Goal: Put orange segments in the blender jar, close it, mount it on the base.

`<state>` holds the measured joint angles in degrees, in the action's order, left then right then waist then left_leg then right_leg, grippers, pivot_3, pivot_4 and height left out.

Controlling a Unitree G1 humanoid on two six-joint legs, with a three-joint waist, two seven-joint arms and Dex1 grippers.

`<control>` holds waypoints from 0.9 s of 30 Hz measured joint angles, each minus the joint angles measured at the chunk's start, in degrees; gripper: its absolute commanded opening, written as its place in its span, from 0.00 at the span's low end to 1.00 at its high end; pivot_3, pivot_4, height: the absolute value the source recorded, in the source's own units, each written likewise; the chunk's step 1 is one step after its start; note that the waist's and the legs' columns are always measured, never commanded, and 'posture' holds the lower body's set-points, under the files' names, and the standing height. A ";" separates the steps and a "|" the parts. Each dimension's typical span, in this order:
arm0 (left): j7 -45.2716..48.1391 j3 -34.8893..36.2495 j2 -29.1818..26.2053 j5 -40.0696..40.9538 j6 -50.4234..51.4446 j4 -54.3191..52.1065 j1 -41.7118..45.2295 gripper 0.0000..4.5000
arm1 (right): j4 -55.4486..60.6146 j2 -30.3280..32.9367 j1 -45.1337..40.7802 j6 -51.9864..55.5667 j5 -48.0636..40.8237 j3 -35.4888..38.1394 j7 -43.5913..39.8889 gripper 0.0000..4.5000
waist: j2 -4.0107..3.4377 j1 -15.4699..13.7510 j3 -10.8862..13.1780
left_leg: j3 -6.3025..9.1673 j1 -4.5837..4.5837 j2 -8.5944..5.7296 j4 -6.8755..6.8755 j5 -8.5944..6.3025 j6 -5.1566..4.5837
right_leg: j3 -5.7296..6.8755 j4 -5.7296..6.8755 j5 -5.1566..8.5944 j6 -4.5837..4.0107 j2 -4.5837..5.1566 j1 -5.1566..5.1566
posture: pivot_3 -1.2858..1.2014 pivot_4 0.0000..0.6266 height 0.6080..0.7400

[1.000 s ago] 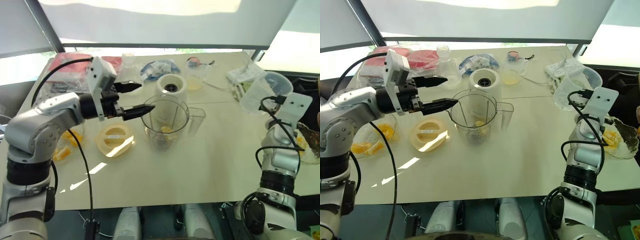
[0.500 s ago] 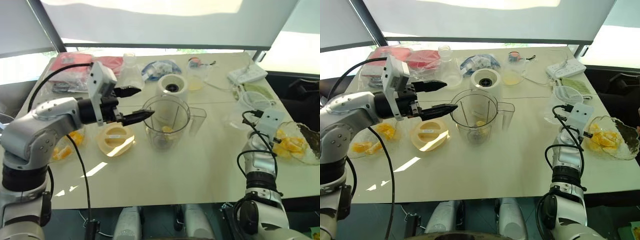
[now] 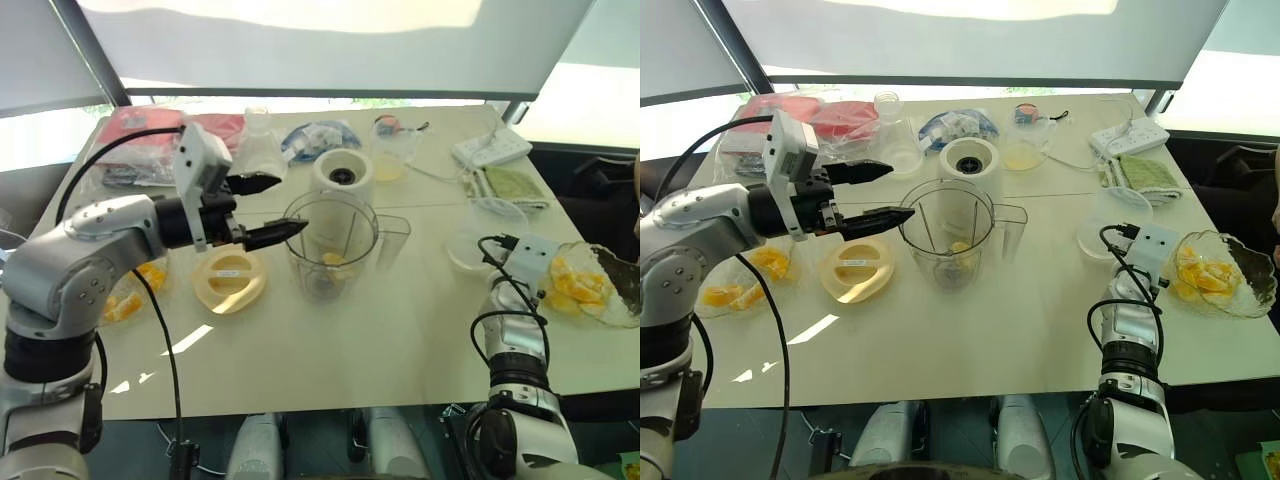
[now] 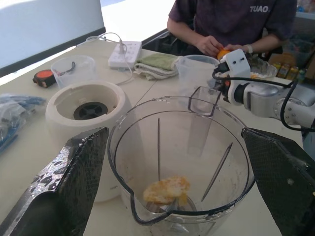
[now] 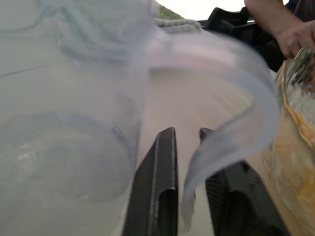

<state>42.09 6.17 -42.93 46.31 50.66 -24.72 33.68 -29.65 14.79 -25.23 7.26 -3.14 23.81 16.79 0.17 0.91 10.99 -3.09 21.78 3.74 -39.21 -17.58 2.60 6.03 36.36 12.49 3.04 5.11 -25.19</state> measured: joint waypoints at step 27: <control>1.23 -0.89 1.96 -0.59 -1.29 2.37 0.76 1.00 | 19.55 -0.41 10.51 8.63 2.80 -5.90 -1.00 0.99 | 0.03 0.06 0.00 | 0.06 -0.34 0.01 0.07 -0.01 -0.02 | -0.11 -0.05 0.02 0.00 -0.10 0.29 | 0.52 0.24 1.00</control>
<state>43.32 5.28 -40.97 45.71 49.38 -22.35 34.44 -10.10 14.38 -14.72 15.89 -0.34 17.90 15.80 0.20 0.98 10.99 -3.03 21.44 3.75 -39.14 -17.60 2.58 5.93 36.31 12.51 3.04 5.01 -24.91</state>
